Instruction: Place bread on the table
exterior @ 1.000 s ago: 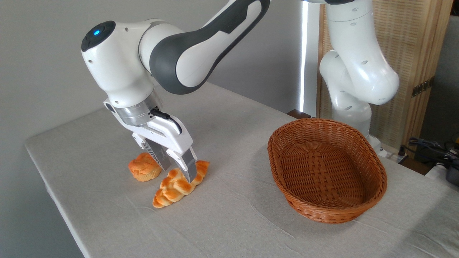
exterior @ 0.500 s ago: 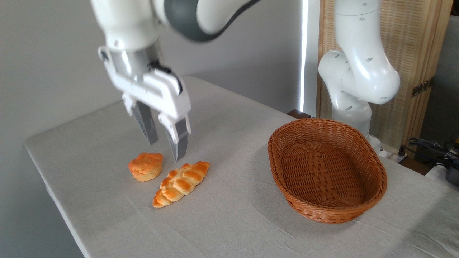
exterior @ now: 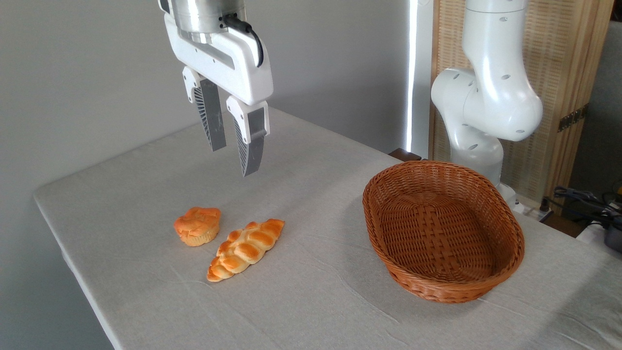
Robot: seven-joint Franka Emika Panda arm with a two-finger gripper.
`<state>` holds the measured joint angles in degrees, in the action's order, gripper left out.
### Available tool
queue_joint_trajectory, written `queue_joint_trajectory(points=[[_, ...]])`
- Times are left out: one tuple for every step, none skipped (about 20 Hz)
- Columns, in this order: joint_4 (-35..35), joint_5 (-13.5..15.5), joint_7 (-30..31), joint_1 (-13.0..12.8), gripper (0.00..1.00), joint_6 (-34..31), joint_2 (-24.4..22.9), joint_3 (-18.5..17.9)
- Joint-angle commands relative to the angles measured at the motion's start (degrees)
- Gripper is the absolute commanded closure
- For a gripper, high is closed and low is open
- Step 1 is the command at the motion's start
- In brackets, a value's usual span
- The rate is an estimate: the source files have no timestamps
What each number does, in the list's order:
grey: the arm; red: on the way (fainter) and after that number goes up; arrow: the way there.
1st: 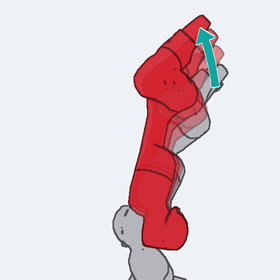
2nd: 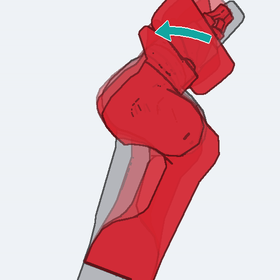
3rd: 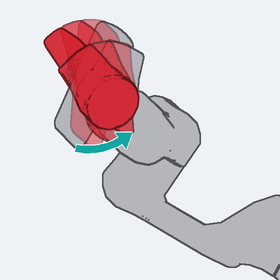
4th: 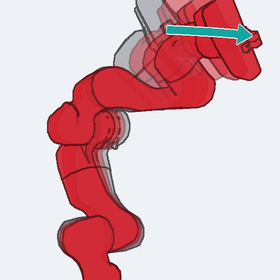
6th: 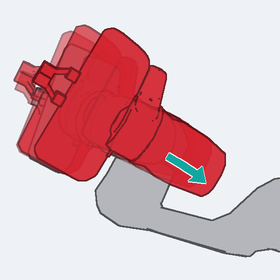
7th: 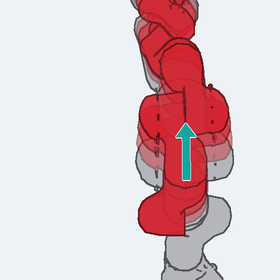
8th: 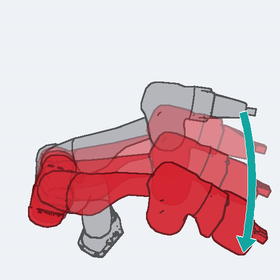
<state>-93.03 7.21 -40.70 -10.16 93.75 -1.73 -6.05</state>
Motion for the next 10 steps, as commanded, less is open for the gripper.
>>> queue_joint_trajectory(points=[[0.0, -0.9, -0.4, 0.2, 0.00, -0.5, 0.1, -0.1], [0.0, -1.7, 0.1, 0.2, 0.00, -0.6, 0.1, 0.0], [0.0, -3.6, 1.1, 0.1, 0.00, -0.5, 0.1, 0.1], [0.0, -5.2, 2.1, 0.0, 0.00, -0.6, 0.1, 0.3], [0.0, -5.5, 2.7, 0.0, 0.00, -0.6, 0.1, 0.4], [0.1, -5.6, 3.0, 0.0, 0.00, -0.6, 0.2, 0.4], [0.1, -5.6, 3.0, 0.0, 0.00, -0.6, 0.1, 0.5], [0.1, -5.6, 3.0, 0.3, 0.00, -0.6, 0.1, 0.9], [0.1, -5.6, 3.0, 0.4, 0.00, -0.6, 0.1, 1.0], [0.1, -5.6, 2.9, 0.5, 0.00, -0.6, 0.1, 1.0]])
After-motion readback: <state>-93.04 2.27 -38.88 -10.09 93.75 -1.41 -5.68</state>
